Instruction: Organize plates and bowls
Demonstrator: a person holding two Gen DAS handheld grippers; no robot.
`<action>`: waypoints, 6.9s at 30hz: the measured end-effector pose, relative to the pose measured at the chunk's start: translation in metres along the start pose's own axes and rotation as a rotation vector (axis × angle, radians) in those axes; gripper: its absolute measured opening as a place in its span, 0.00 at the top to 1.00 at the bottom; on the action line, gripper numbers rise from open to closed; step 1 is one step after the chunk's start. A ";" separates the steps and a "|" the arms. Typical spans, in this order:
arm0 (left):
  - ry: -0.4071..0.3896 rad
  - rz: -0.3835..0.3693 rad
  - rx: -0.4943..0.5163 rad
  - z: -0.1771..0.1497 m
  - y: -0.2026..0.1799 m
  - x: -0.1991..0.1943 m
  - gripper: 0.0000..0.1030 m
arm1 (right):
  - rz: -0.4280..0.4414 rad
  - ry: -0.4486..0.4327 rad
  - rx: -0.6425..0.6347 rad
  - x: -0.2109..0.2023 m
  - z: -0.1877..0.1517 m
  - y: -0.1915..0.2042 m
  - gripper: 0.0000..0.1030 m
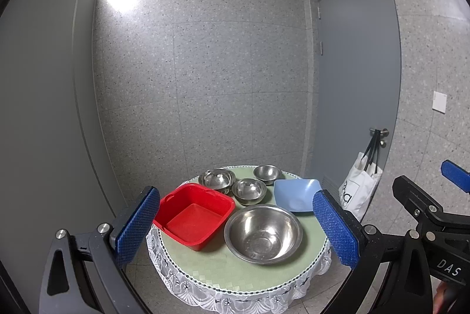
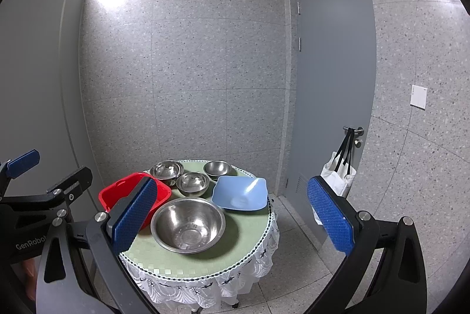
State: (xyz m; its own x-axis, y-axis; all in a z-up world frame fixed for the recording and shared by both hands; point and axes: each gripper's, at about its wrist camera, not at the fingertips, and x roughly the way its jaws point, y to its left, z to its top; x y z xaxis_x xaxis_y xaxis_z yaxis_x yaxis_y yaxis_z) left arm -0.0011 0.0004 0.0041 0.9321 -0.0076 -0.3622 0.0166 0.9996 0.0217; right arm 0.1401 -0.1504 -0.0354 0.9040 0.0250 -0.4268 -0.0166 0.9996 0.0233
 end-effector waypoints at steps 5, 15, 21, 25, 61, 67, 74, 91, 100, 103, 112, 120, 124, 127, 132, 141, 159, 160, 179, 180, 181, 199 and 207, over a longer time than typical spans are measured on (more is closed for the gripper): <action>0.000 0.001 -0.002 0.000 0.001 0.000 0.01 | 0.001 -0.001 0.000 -0.001 0.000 0.000 0.00; 0.001 0.001 -0.002 0.000 0.000 0.000 0.01 | 0.000 0.000 -0.001 -0.002 0.000 0.002 0.00; 0.001 0.001 -0.003 0.001 0.000 0.001 0.01 | -0.001 0.000 -0.001 -0.002 0.000 0.003 0.00; 0.000 0.002 -0.002 0.001 0.000 0.001 0.01 | -0.001 0.000 -0.001 -0.002 0.000 0.003 0.00; 0.022 -0.013 0.001 -0.001 0.005 0.010 0.01 | -0.003 0.025 0.006 0.012 0.000 0.004 0.00; 0.063 -0.042 0.003 -0.002 0.015 0.028 0.01 | 0.004 0.057 0.018 0.032 -0.011 0.009 0.00; 0.145 -0.097 0.000 -0.008 0.046 0.068 0.01 | -0.006 0.140 0.029 0.072 -0.036 0.022 0.00; 0.312 -0.076 0.013 0.008 0.074 0.196 0.01 | 0.016 0.253 0.035 0.167 -0.058 0.037 0.00; 0.276 0.018 -0.004 0.031 -0.011 0.293 0.01 | 0.133 0.235 -0.056 0.268 -0.028 -0.026 0.00; 0.312 0.041 -0.056 0.044 -0.044 0.334 0.01 | 0.201 0.258 -0.104 0.310 -0.009 -0.051 0.00; 0.399 0.121 -0.092 0.091 -0.106 0.446 0.01 | 0.355 0.314 -0.199 0.420 0.032 -0.092 0.00; 0.538 0.067 -0.050 0.117 -0.115 0.554 0.01 | 0.458 0.454 -0.122 0.508 0.039 -0.095 0.00; 0.619 0.030 -0.060 0.118 -0.101 0.614 0.01 | 0.498 0.567 -0.048 0.560 0.036 -0.095 0.01; 0.684 0.053 -0.079 0.115 -0.086 0.668 0.01 | 0.514 0.639 -0.021 0.598 0.030 -0.092 0.03; 0.803 0.077 -0.082 0.094 -0.072 0.763 0.13 | 0.519 0.744 -0.054 0.665 0.006 -0.074 0.09; 0.904 0.119 -0.086 0.053 -0.064 0.869 0.36 | 0.527 0.923 -0.093 0.747 -0.042 -0.047 0.30; 1.015 -0.048 -0.170 -0.011 -0.047 0.978 0.81 | 0.658 1.054 -0.005 0.774 -0.082 -0.033 0.90; 1.010 -0.050 -0.173 -0.012 -0.045 0.980 0.81 | 0.654 1.051 -0.007 0.774 -0.082 -0.033 0.90; 0.819 -0.045 -0.277 0.010 -0.004 0.903 0.86 | 0.702 0.894 -0.070 0.703 -0.012 -0.031 0.91; 0.809 -0.037 -0.302 0.008 0.005 0.894 0.86 | 0.714 0.886 -0.083 0.696 -0.009 -0.025 0.91; 0.803 -0.030 -0.315 0.006 0.011 0.885 0.86 | 0.726 0.882 -0.098 0.689 -0.007 -0.018 0.91; 0.876 0.091 -0.481 -0.104 0.056 0.848 0.82 | 0.726 0.906 -0.328 0.653 -0.056 0.061 0.88; 0.892 0.111 -0.515 -0.120 0.052 0.856 0.81 | 0.672 0.846 -0.429 0.646 -0.070 0.078 0.84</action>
State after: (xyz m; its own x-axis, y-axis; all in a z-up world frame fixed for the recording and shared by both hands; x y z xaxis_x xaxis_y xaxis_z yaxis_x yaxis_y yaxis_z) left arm 0.7541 0.0487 -0.4165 0.3083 -0.1029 -0.9457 -0.4055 0.8851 -0.2285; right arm 0.6929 -0.0552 -0.3724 0.0868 0.3915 -0.9161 -0.6740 0.7003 0.2354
